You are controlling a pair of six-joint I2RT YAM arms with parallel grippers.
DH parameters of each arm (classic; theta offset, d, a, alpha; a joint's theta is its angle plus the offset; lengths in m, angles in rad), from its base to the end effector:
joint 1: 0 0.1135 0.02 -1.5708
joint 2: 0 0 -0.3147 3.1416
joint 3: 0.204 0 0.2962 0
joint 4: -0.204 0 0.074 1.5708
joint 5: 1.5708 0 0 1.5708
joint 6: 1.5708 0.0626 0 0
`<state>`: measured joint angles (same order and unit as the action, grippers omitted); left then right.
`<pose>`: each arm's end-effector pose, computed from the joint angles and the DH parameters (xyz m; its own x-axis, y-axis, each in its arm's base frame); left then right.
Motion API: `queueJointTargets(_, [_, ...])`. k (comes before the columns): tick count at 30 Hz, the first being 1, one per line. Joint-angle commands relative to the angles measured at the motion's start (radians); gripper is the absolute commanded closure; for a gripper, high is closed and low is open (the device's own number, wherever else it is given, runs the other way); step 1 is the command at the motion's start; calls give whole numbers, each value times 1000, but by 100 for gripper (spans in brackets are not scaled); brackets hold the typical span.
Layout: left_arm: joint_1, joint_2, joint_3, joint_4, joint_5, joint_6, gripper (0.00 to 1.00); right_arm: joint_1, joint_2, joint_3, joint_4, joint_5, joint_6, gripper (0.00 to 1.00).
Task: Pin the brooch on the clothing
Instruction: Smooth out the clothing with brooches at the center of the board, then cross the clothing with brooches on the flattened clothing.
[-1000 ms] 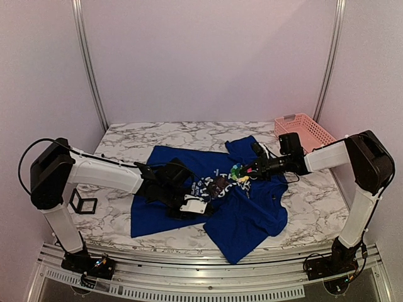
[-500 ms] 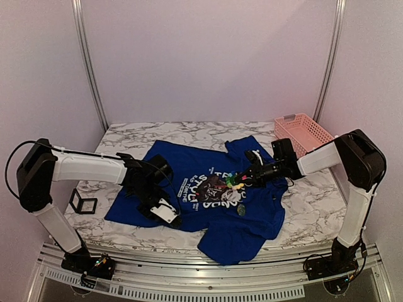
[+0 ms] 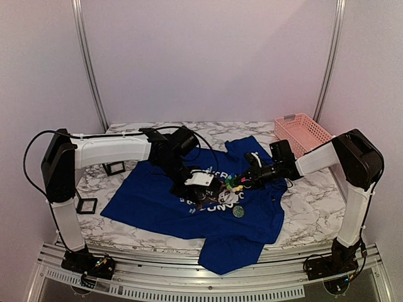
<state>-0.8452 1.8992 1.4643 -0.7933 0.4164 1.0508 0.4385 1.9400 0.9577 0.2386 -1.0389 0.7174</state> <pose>0.2823 -0.3564 0.2200 0.3614 0.7886 -0.4975 0.9272 -0.3605 0.1022 0.3595 0.2282 0.1274 -0.9810 -0.0918 -0.1710 -0.1920 0.3321 0.9235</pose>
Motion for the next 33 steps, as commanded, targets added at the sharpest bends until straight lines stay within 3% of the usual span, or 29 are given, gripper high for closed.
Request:
queueJointTargets(1, [-45, 68, 20, 189, 99, -397, 56, -1, -82, -23, -23, 55, -24, 100])
queueJointTargets(8, [-85, 177, 42, 317, 45, -531, 53, -18, -143, -75, -26, 88, -35, 100])
queueJointTargets(14, [-113, 202, 19, 398, 4, -574, 59, -18, -144, -93, -20, 103, -33, 100])
queueJointTargets(19, [-115, 192, 19, 447, -28, -660, 100, -23, -144, -114, -15, 107, -31, 100])
queueJointTargets(33, [-104, 146, 73, 412, 33, -701, 100, -6, -155, -168, 147, 37, 40, 100])
